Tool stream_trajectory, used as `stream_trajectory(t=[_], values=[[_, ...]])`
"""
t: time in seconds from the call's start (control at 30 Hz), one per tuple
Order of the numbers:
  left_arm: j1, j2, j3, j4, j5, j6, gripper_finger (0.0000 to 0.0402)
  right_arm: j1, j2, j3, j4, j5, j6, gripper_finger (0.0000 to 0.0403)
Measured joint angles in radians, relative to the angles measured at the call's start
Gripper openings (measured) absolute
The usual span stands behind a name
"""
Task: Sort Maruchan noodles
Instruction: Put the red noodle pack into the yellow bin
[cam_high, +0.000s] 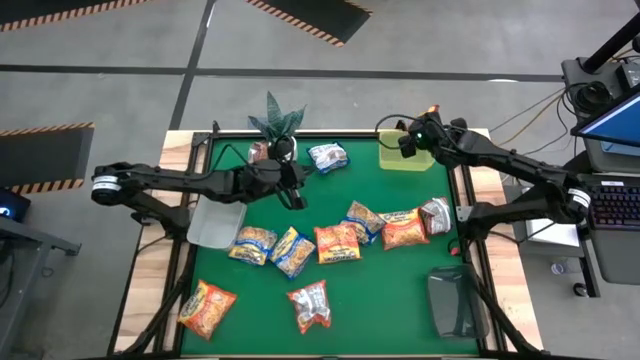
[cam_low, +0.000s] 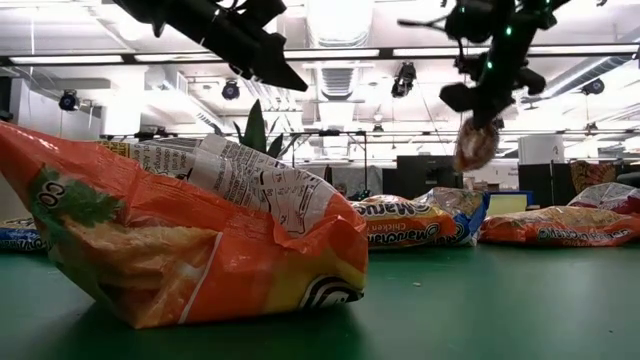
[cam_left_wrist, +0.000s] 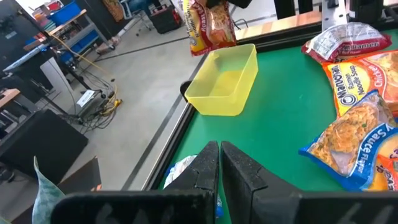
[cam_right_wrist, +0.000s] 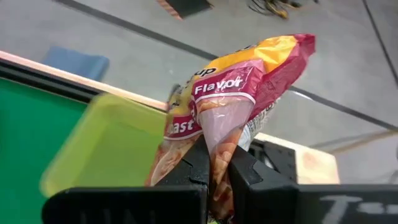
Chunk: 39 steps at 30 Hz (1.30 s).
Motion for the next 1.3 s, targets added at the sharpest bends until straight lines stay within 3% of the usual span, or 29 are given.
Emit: stream_trajectory(t=[0.23,0.5,0.83,1.07,1.3], values=[[0.0,-0.045,-0.042,0.012,0.0,0.005,0.0,-0.069,0.0,-0.079,0.023,0.0,-0.002,0.0009],[0.004,-0.144,-0.105,0.023,-0.001,0.014,0.0,-0.074,0.0,-0.174,0.21,0.0,-0.056,0.0009],[0.006,-0.257,-0.169,0.029,-0.003,0.008,0.0,-0.074,0.0,-0.226,0.25,0.022,-0.068,0.0009],[0.006,-0.277,-0.188,0.035,-0.003,0.006,0.0,-0.074,0.0,-0.308,0.365,0.029,-0.086,0.0009],[0.006,-0.276,-0.189,0.039,-0.003,0.006,0.0,-0.073,0.0,-0.321,0.361,0.011,-0.087,0.0009]])
